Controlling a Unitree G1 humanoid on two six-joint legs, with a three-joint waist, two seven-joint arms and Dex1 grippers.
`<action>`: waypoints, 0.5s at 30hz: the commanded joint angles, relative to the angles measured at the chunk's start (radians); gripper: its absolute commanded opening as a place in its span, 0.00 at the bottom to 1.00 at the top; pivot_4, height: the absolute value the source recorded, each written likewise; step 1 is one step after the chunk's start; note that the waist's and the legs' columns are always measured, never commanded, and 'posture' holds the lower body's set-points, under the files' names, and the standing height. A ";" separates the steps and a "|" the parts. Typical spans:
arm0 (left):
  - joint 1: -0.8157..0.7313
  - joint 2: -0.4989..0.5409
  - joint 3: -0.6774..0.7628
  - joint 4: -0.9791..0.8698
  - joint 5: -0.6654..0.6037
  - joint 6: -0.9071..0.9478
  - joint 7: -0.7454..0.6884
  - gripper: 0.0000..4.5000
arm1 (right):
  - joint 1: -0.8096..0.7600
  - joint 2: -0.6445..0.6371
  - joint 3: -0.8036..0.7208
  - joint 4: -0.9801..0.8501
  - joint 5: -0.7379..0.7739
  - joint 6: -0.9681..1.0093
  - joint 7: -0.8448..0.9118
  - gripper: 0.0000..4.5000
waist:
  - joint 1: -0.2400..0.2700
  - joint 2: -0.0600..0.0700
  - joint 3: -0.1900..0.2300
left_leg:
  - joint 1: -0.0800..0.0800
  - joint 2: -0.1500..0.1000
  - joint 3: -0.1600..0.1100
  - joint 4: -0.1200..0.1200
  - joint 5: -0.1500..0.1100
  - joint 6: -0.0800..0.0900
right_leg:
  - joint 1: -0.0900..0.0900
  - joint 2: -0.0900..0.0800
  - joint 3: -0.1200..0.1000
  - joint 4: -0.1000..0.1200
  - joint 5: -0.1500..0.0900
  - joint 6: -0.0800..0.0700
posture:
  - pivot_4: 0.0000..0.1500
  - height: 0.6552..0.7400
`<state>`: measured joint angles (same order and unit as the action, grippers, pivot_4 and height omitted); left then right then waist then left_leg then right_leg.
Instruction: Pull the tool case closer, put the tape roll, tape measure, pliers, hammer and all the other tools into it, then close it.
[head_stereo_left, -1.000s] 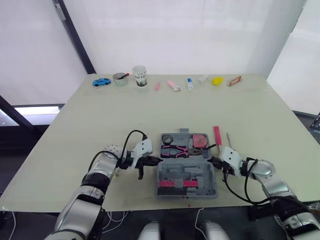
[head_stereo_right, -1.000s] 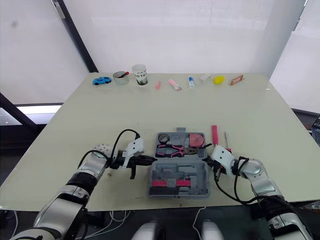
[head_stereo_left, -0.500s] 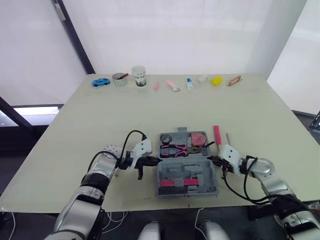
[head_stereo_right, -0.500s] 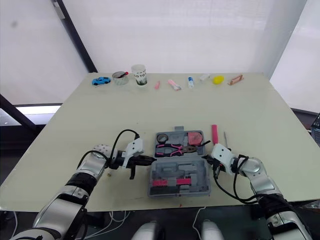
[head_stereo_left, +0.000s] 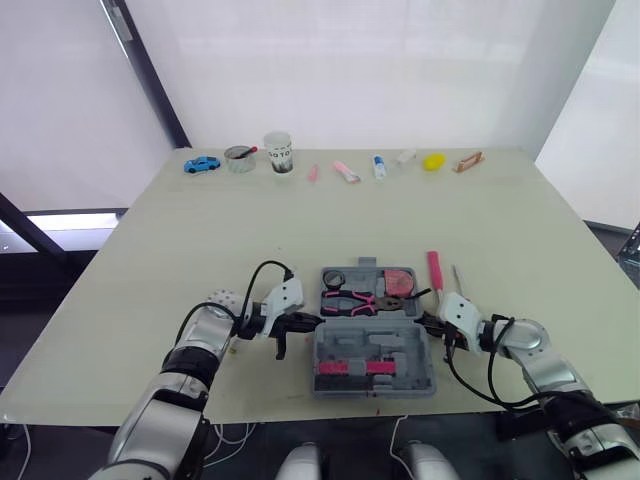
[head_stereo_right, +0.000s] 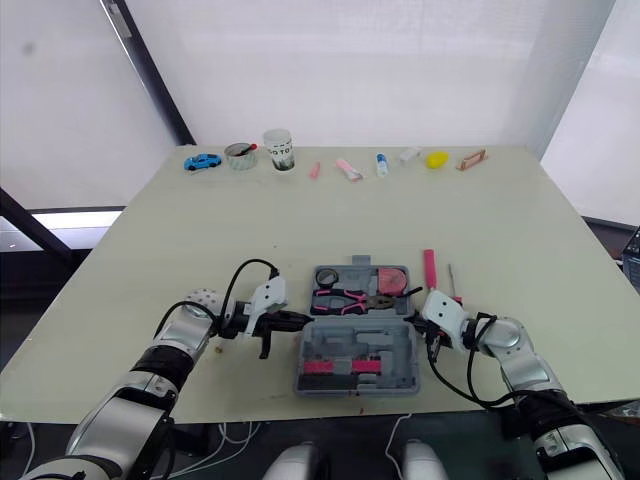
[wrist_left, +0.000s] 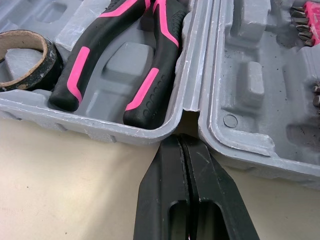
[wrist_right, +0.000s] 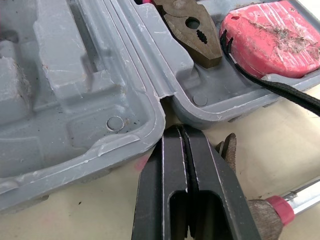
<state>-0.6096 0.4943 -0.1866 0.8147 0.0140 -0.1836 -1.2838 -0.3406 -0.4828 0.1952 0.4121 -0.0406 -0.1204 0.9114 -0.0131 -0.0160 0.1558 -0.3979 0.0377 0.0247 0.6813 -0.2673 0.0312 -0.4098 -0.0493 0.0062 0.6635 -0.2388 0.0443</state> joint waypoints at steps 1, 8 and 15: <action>0.020 -0.007 -0.014 -0.003 0.009 0.002 0.006 0.01 | -0.022 0.004 0.000 -0.006 -0.001 -0.026 -0.013 0.00 | 0.000 0.000 0.000 | 0.000 0.000 0.000 0.000 0.000 0.000 | 0.000 0.000 0.000 0.000 0.000 0.000 | 1.00 1.00; 0.021 -0.007 -0.013 -0.002 0.008 0.002 0.011 0.01 | -0.031 0.015 -0.008 0.004 0.001 -0.042 -0.025 0.00 | -0.001 0.000 0.000 | 0.000 0.000 0.000 0.000 0.000 0.000 | 0.000 0.000 0.000 0.000 0.000 0.000 | 1.00 1.00; 0.020 -0.008 -0.013 0.003 0.008 -0.001 0.014 0.01 | -0.024 0.012 -0.006 0.002 0.000 -0.042 -0.020 0.00 | -0.001 0.000 0.000 | 0.001 0.000 0.000 0.000 0.000 0.000 | 0.000 0.000 0.001 0.000 0.001 0.000 | 1.00 1.00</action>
<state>-0.6044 0.4944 -0.1846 0.8147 0.0091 -0.1836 -1.2795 -0.3498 -0.4759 0.1945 0.4352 -0.0511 -0.1447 0.9007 -0.0140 -0.0160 0.1558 -0.3971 0.0377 0.0250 0.6813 -0.2673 0.0313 -0.4097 -0.0493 0.0077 0.6635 -0.2382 0.0448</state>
